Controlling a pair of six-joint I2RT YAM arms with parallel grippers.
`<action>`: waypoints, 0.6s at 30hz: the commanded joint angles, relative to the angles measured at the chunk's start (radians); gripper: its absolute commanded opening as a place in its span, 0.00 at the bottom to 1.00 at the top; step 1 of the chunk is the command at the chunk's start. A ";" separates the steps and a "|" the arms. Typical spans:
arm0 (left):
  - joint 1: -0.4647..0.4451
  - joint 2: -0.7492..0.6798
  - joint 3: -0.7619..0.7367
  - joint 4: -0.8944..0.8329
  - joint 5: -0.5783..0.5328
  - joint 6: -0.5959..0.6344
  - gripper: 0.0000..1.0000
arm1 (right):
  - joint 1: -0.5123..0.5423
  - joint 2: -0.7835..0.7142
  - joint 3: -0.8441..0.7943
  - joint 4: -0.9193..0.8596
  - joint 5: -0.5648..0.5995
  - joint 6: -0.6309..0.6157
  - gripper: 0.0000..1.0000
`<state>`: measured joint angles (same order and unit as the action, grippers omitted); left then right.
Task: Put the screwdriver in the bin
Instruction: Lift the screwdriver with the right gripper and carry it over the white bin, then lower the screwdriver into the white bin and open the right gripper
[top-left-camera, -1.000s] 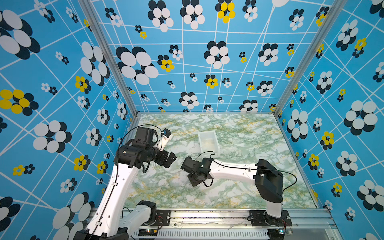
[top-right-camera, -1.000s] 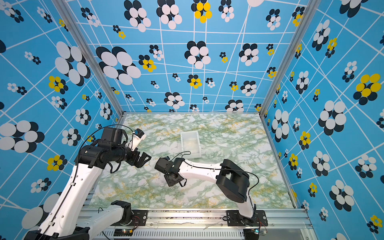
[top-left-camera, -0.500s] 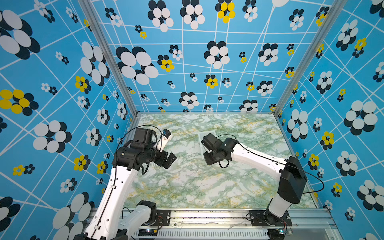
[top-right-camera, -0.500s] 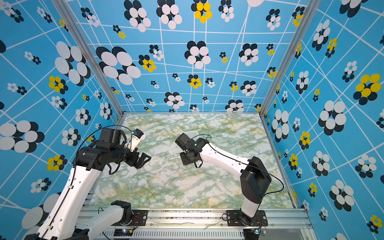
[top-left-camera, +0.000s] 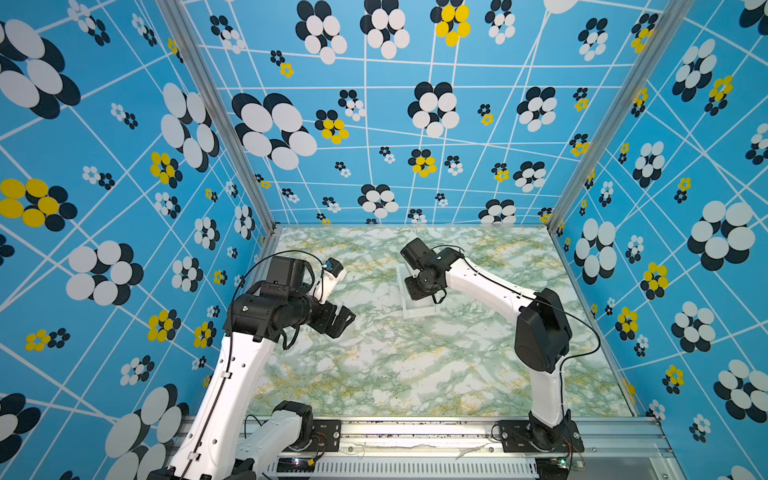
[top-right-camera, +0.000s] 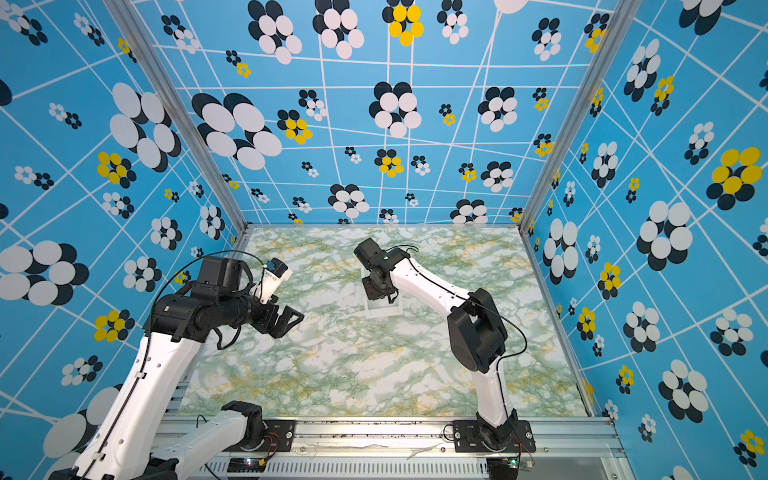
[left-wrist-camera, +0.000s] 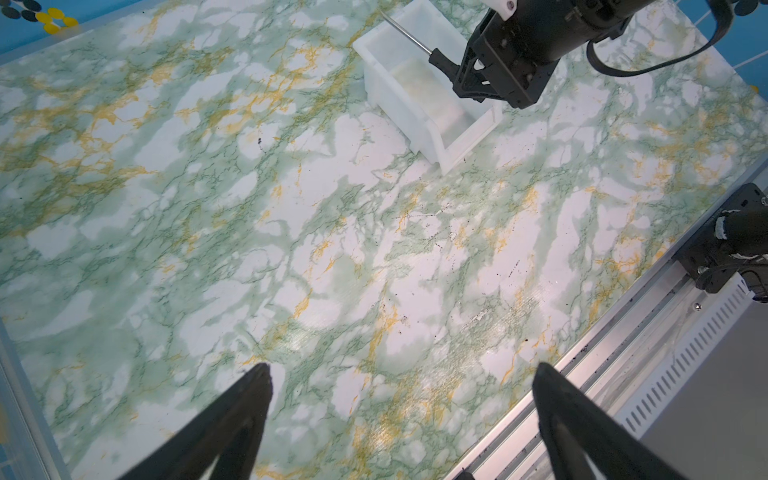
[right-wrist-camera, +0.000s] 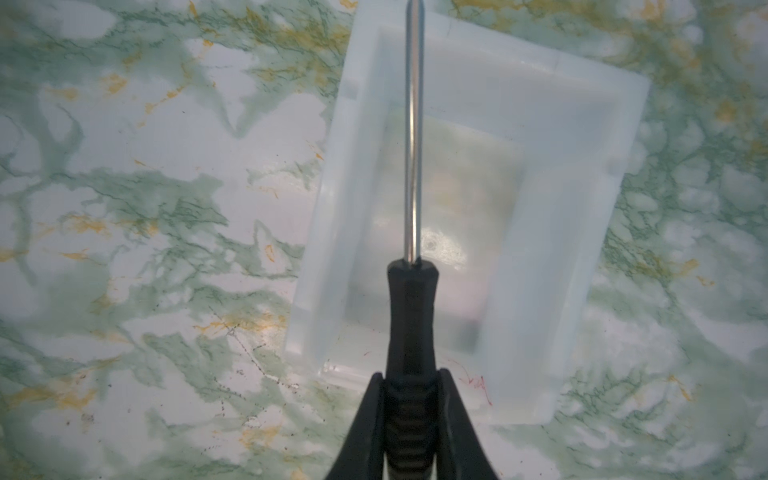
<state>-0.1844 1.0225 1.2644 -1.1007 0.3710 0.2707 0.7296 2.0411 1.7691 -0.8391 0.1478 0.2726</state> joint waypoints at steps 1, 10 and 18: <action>0.002 0.005 0.009 -0.031 0.029 -0.011 0.99 | -0.001 0.036 0.032 -0.041 0.014 -0.024 0.16; 0.005 0.017 0.012 -0.026 0.042 -0.021 0.99 | -0.003 0.091 0.034 -0.030 0.039 -0.041 0.16; 0.009 0.022 0.014 -0.027 0.046 -0.022 0.99 | -0.003 0.164 0.067 -0.044 0.034 -0.057 0.19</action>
<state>-0.1825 1.0393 1.2644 -1.1042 0.3943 0.2550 0.7296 2.1593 1.7939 -0.8608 0.1684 0.2340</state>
